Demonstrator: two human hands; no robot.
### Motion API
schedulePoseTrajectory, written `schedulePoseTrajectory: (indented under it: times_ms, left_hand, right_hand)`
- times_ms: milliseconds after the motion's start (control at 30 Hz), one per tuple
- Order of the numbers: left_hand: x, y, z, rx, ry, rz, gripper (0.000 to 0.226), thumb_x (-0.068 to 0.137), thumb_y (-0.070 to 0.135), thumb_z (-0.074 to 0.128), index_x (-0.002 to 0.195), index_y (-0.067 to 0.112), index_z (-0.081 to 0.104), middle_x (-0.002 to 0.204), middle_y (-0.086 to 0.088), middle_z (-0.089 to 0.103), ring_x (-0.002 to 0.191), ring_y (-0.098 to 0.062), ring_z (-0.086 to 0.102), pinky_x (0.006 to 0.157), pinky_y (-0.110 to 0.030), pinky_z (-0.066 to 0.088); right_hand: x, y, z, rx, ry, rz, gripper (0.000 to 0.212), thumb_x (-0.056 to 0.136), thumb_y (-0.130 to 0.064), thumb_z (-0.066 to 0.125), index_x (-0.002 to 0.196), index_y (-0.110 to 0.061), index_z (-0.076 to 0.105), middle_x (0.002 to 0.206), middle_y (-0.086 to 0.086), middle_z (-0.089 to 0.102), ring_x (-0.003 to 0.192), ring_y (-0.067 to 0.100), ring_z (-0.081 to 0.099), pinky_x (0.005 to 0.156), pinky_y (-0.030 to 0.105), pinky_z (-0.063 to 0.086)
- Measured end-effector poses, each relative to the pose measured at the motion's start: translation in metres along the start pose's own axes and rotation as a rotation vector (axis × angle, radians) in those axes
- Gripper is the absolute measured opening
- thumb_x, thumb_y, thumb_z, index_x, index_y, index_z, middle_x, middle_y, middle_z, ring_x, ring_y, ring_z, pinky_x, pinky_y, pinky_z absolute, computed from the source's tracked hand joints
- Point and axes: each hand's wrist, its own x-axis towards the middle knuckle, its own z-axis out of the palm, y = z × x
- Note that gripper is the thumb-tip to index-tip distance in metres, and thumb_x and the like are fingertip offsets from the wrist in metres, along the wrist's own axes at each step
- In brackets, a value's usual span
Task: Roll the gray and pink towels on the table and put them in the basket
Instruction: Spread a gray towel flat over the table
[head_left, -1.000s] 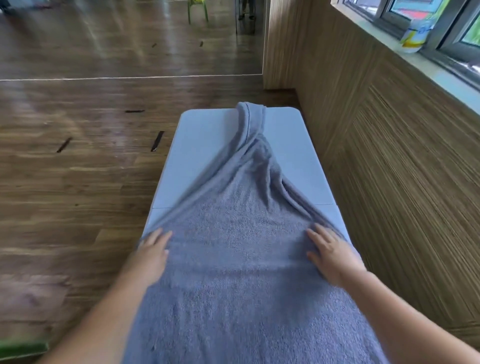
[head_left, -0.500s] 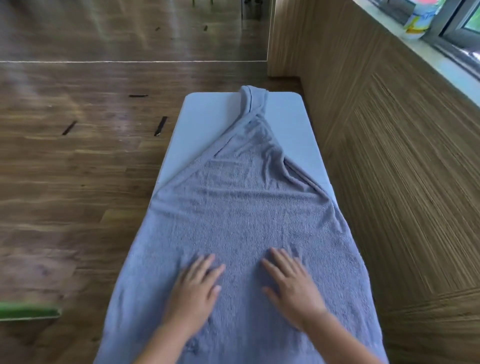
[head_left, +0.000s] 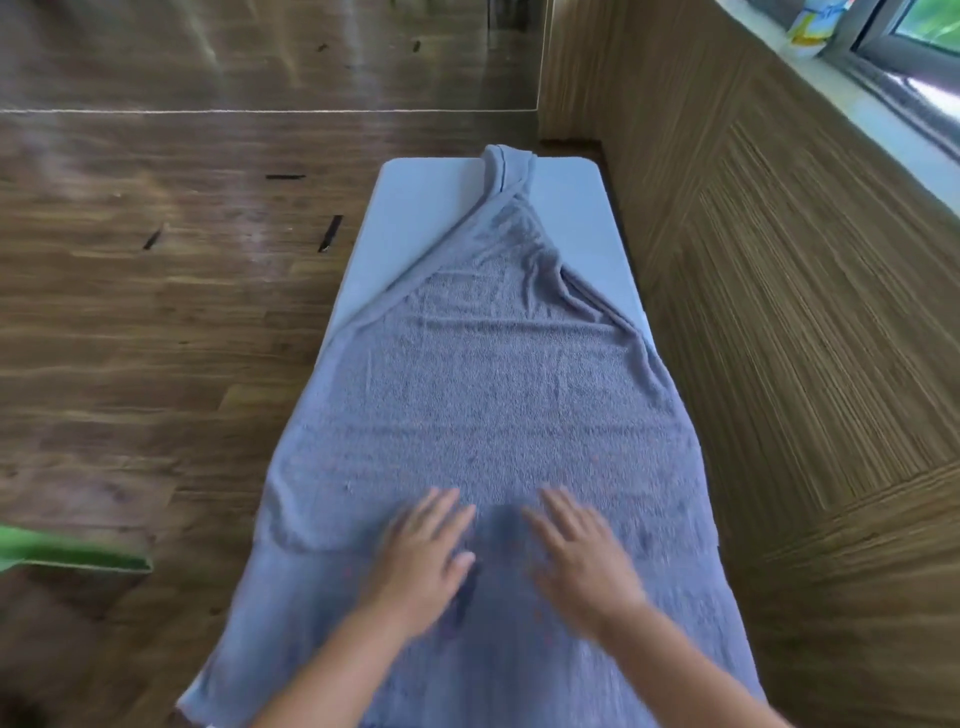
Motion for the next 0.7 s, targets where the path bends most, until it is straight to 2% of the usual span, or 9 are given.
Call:
schedulePoseTrajectory:
  times_ms: [100, 167, 233, 300, 367, 500, 600, 633, 700]
  left_hand:
    - [-0.030, 0.026, 0.015, 0.041, -0.087, 0.096, 0.056, 0.088, 0.053, 0.049, 0.142, 0.035, 0.051, 0.155, 0.008, 0.043, 0.141, -0.018, 0.042, 0.114, -0.043, 0.036]
    - [-0.065, 0.001, 0.016, 0.073, -0.088, 0.104, 0.056, 0.089, 0.055, 0.047, 0.143, 0.039, 0.048, 0.156, 0.009, 0.041, 0.141, -0.017, 0.042, 0.113, -0.040, 0.029]
    - [-0.106, -0.044, 0.008, 0.090, -0.077, 0.034, 0.054, 0.093, 0.058, 0.041, 0.144, 0.042, 0.045, 0.158, 0.012, 0.036, 0.143, -0.016, 0.039, 0.112, -0.038, 0.031]
    - [-0.152, -0.093, -0.004, 0.065, -0.056, -0.063, 0.054, 0.099, 0.061, 0.029, 0.146, 0.040, 0.046, 0.159, 0.012, 0.033, 0.144, -0.018, 0.036, 0.112, -0.037, 0.030]
    - [-0.184, -0.125, -0.015, 0.077, -0.083, -0.129, 0.060, 0.100, 0.064, 0.020, 0.147, 0.037, 0.046, 0.160, 0.009, 0.032, 0.146, -0.018, 0.034, 0.113, -0.037, 0.029]
    - [-0.193, -0.134, -0.025, 0.116, -0.128, -0.194, 0.071, 0.096, 0.071, 0.008, 0.147, 0.039, 0.045, 0.160, 0.012, 0.032, 0.148, -0.014, 0.029, 0.112, -0.037, 0.034]
    - [-0.188, -0.113, -0.028, 0.100, -0.136, -0.244, 0.073, 0.094, 0.073, 0.012, 0.145, 0.037, 0.049, 0.158, 0.011, 0.037, 0.147, -0.014, 0.031, 0.113, -0.043, 0.035]
    - [-0.186, -0.102, -0.027, 0.092, -0.149, -0.219, 0.071, 0.093, 0.074, 0.020, 0.146, 0.036, 0.047, 0.158, 0.012, 0.036, 0.147, -0.014, 0.030, 0.116, -0.043, 0.029]
    - [-0.182, -0.070, -0.021, 0.066, -0.186, -0.084, 0.072, 0.086, 0.078, 0.037, 0.146, 0.039, 0.044, 0.158, 0.013, 0.036, 0.146, -0.013, 0.031, 0.118, -0.039, 0.015]
  right_hand:
    - [-0.034, -0.042, 0.022, -0.024, -0.077, -0.078, 0.067, 0.080, -0.054, 0.056, 0.142, -0.030, 0.047, 0.155, 0.001, 0.041, 0.141, 0.022, 0.041, 0.111, 0.042, 0.030]
    - [-0.071, -0.029, 0.029, -0.035, -0.045, -0.030, 0.063, 0.087, -0.054, 0.054, 0.145, -0.034, 0.043, 0.160, -0.002, 0.032, 0.146, 0.021, 0.032, 0.114, 0.041, 0.022]
    - [-0.115, 0.003, 0.025, -0.060, -0.009, 0.064, 0.058, 0.093, -0.057, 0.045, 0.147, -0.036, 0.042, 0.161, -0.004, 0.028, 0.148, 0.020, 0.029, 0.116, 0.038, 0.019]
    - [-0.157, 0.033, 0.014, -0.068, 0.017, 0.172, 0.059, 0.098, -0.061, 0.028, 0.146, -0.031, 0.048, 0.158, -0.002, 0.035, 0.145, 0.021, 0.033, 0.114, 0.037, 0.025]
    - [-0.186, 0.050, 0.004, -0.086, -0.037, 0.286, 0.067, 0.099, -0.063, 0.014, 0.145, -0.030, 0.049, 0.156, -0.003, 0.038, 0.144, 0.017, 0.034, 0.109, 0.036, 0.034]
    - [-0.195, 0.046, -0.007, -0.094, -0.141, 0.391, 0.078, 0.097, -0.064, 0.002, 0.140, -0.027, 0.056, 0.152, -0.002, 0.045, 0.140, 0.017, 0.042, 0.102, 0.040, 0.047]
    - [-0.185, 0.028, -0.011, -0.079, -0.147, 0.412, 0.078, 0.094, -0.070, 0.012, 0.134, -0.023, 0.061, 0.147, 0.000, 0.051, 0.137, 0.021, 0.046, 0.108, 0.039, 0.040]
    - [-0.179, 0.017, -0.012, -0.062, -0.131, 0.372, 0.074, 0.091, -0.072, 0.023, 0.135, -0.025, 0.059, 0.148, -0.002, 0.050, 0.139, 0.020, 0.043, 0.112, 0.037, 0.032]
    - [-0.169, -0.012, -0.007, -0.028, -0.100, 0.172, 0.070, 0.084, -0.072, 0.042, 0.141, -0.033, 0.051, 0.154, -0.008, 0.041, 0.143, 0.016, 0.035, 0.118, 0.035, 0.022]
